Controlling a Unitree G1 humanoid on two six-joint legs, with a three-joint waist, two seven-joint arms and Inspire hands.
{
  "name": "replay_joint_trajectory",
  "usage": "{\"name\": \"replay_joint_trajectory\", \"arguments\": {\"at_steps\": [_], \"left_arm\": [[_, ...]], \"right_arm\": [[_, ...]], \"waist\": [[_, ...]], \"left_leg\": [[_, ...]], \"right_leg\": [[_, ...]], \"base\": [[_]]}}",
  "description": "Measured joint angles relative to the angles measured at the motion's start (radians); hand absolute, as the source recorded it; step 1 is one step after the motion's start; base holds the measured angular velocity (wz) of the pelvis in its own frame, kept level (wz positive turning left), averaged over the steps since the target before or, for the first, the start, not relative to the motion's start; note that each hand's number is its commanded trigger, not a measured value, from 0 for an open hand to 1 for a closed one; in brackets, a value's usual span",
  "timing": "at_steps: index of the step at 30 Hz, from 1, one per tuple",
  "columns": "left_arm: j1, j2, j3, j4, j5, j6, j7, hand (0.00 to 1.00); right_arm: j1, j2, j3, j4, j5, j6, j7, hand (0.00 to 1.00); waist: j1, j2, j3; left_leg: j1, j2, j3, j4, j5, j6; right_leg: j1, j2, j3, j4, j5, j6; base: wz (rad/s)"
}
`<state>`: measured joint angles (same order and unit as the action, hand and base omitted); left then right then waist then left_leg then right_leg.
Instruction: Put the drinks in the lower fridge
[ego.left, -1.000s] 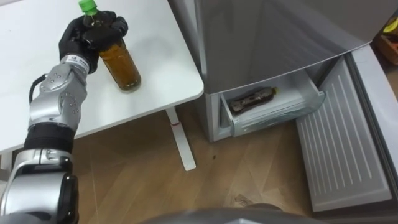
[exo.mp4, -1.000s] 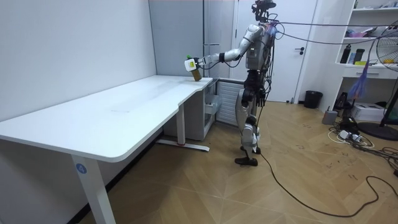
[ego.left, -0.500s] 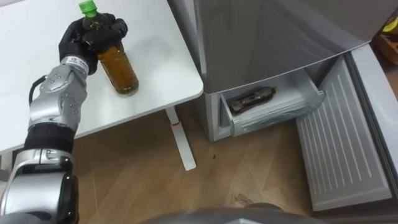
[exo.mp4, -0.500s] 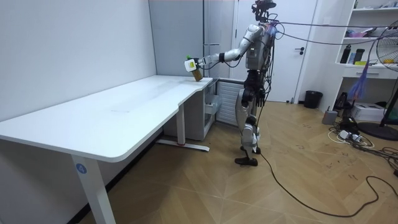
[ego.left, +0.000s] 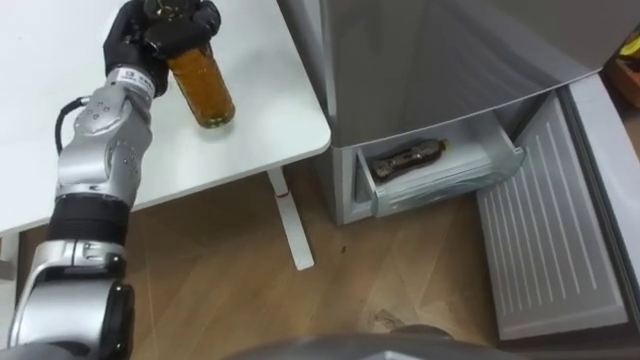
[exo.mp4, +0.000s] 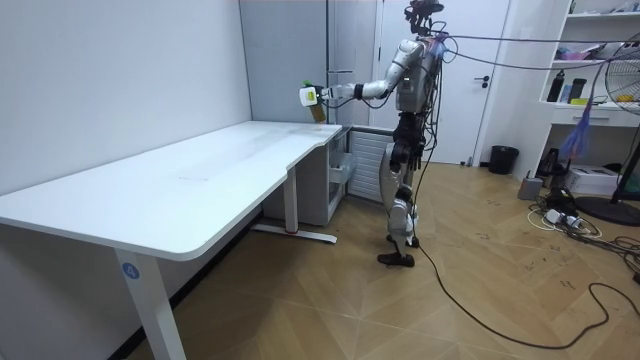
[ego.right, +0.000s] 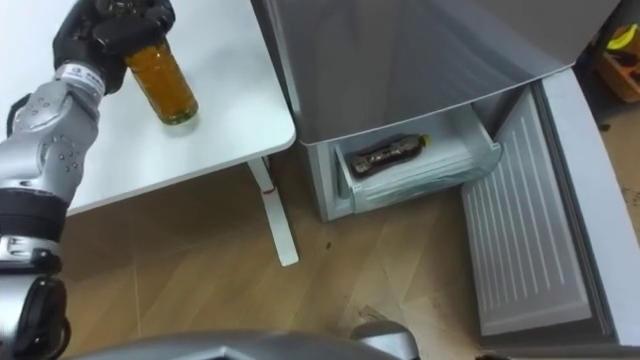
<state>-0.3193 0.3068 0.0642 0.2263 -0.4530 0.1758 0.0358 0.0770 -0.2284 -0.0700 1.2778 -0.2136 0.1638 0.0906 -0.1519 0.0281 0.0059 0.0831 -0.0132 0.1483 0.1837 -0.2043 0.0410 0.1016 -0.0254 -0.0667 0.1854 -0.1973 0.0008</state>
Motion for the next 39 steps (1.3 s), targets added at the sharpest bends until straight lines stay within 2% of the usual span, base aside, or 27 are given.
{"name": "replay_joint_trajectory", "arguments": {"at_steps": [4, 6, 8, 11, 15, 17, 19, 23, 26, 30, 33, 35, 37, 39], "left_arm": [[0.113, -0.04, -0.015, -0.206, -0.001, 0.0, -0.024, 1.0], [0.138, -0.057, -0.025, -0.221, -0.001, 0.0, -0.041, 1.0], [0.168, -0.07, -0.029, -0.226, 0.001, 0.0, -0.054, 1.0], [0.175, -0.091, -0.029, -0.226, 0.015, 0.002, -0.06, 1.0], [0.187, -0.093, -0.028, -0.24, 0.014, 0.001, -0.086, 1.0], [0.222, -0.093, -0.027, -0.286, 0.014, 0.001, -0.093, 1.0], [0.255, -0.094, -0.028, -0.312, 0.01, 0.001, -0.114, 1.0], [0.305, -0.098, -0.028, -0.348, 0.008, 0.001, -0.118, 1.0], [0.364, -0.118, -0.029, -0.394, 0.004, 0.001, -0.134, 1.0], [0.401, -0.132, -0.037, -0.404, -0.015, 0.001, -0.162, 1.0], [0.426, -0.137, -0.045, -0.404, -0.021, 0.0, -0.175, 1.0], [0.45, -0.14, -0.054, -0.404, -0.057, -0.001, -0.186, 1.0], [0.462, -0.139, -0.066, -0.404, -0.062, -0.001, -0.196, 1.0], [0.475, -0.137, -0.092, -0.401, -0.067, -0.002, -0.2, 1.0]], "right_arm": [[-0.009, 0.004, 0.018, 0.008, 0.001, 0.003, 0.023, 0.0], [-0.013, 0.007, 0.029, 0.009, 0.003, 0.002, 0.026, 0.0], [-0.023, 0.017, 0.03, 0.008, 0.005, 0.0, 0.028, 0.0], [-0.035, 0.025, 0.038, 0.008, 0.021, 0.0, 0.027, 0.0], [-0.041, 0.03, 0.049, 0.011, 0.057, -0.004, 0.027, 0.0], [-0.042, 0.03, 0.049, 0.009, 0.084, -0.011, 0.03, 0.0], [-0.034, 0.028, 0.052, 0.01, 0.098, -0.012, 0.03, 0.0], [-0.034, 0.024, 0.088, 0.01, 0.101, -0.021, 0.021, 0.0], [-0.031, 0.02, 0.1, 0.002, 0.1, -0.021, 0.009, 0.0], [-0.037, 0.021, 0.116, -0.001, 0.102, -0.024, -0.013, 0.0], [-0.041, 0.021, 0.133, 0.003, 0.102, -0.043, -0.018, 0.0], [-0.042, 0.023, 0.137, 0.003, 0.102, -0.055, -0.024, 0.0], [-0.043, 0.024, 0.138, 0.003, 0.103, -0.061, -0.024, 0.0], [-0.05, 0.025, 0.158, 0.003, 0.108, -0.061, -0.026, 0.0]], "waist": [[0.023, -0.001, -0.0008], [0.026, -0.005, -0.0008], [0.044, -0.013, -0.0006], [0.066, -0.023, -0.0011], [0.107, -0.029, -0.0037], [0.111, -0.03, -0.0044], [0.131, -0.03, -0.0046], [0.143, -0.026, -0.0073], [0.151, -0.019, -0.0119], [0.157, -0.018, -0.0126], [0.159, -0.019, -0.0083], [0.16, -0.022, 0.002], [0.161, -0.025, 0.0066], [0.161, -0.026, 0.0074]], "left_leg": [[-0.004, -0.002, -0.025, 0.004, 0.0, 0.0], [0.002, -0.002, -0.048, 0.004, 0.0, 0.0], [0.007, 0.0, -0.052, 0.005, 0.001, -0.001], [-0.004, -0.002, -0.07, 0.011, 0.001, -0.002], [-0.011, -0.004, -0.078, 0.021, 0.001, -0.002], [-0.024, -0.008, -0.093, 0.031, 0.001, -0.002], [-0.028, -0.009, -0.101, 0.039, 0.001, -0.002], [-0.056, -0.015, -0.128, 0.055, 0.001, -0.002], [-0.064, -0.017, -0.128, 0.065, 0.002, -0.001], [-0.071, -0.017, -0.13, 0.075, 0.002, -0.001], [-0.07, -0.017, -0.132, 0.076, 0.002, -0.001], [-0.072, -0.017, -0.132, 0.075, 0.002, -0.001], [-0.075, -0.018, -0.131, 0.069, 0.002, -0.001], [-0.074, -0.019, -0.132, 0.066, 0.002, -0.001]], "right_leg": [[0.004, -0.002, -0.032, 0.0, 0.0, 0.0], [0.016, -0.003, -0.055, 0.0, 0.0, 0.0], [0.022, -0.003, -0.077, -0.001, 0.0, 0.0], [0.024, -0.006, -0.106, -0.002, 0.0, 0.0], [0.025, -0.009, -0.118, -0.003, 0.0, 0.0], [0.024, -0.011, -0.132, -0.005, 0.0, 0.0], [0.029, -0.012, -0.14, -0.005, -0.001, -0.001], [0.031, -0.014, -0.16, -0.016, -0.002, -0.004], [0.03, -0.016, -0.168, -0.016, -0.003, -0.003], [0.031, -0.024, -0.193, -0.014, -0.005, -0.003], [0.038, -0.024, -0.201, -0.017, -0.006, -0.002], [0.041, -0.025, -0.211, -0.018, -0.007, -0.002], [0.039, -0.025, -0.211, -0.02, -0.01, -0.001], [0.037, -0.026, -0.21, -0.018, -0.012, -0.001]], "base": [[0.12], [0.22], [0.12], [0.16], [0.08], [0.22], [0.13], [0.21], [0.12], [0.18], [0.09], [0.07], [0.04], [0.02]]}}
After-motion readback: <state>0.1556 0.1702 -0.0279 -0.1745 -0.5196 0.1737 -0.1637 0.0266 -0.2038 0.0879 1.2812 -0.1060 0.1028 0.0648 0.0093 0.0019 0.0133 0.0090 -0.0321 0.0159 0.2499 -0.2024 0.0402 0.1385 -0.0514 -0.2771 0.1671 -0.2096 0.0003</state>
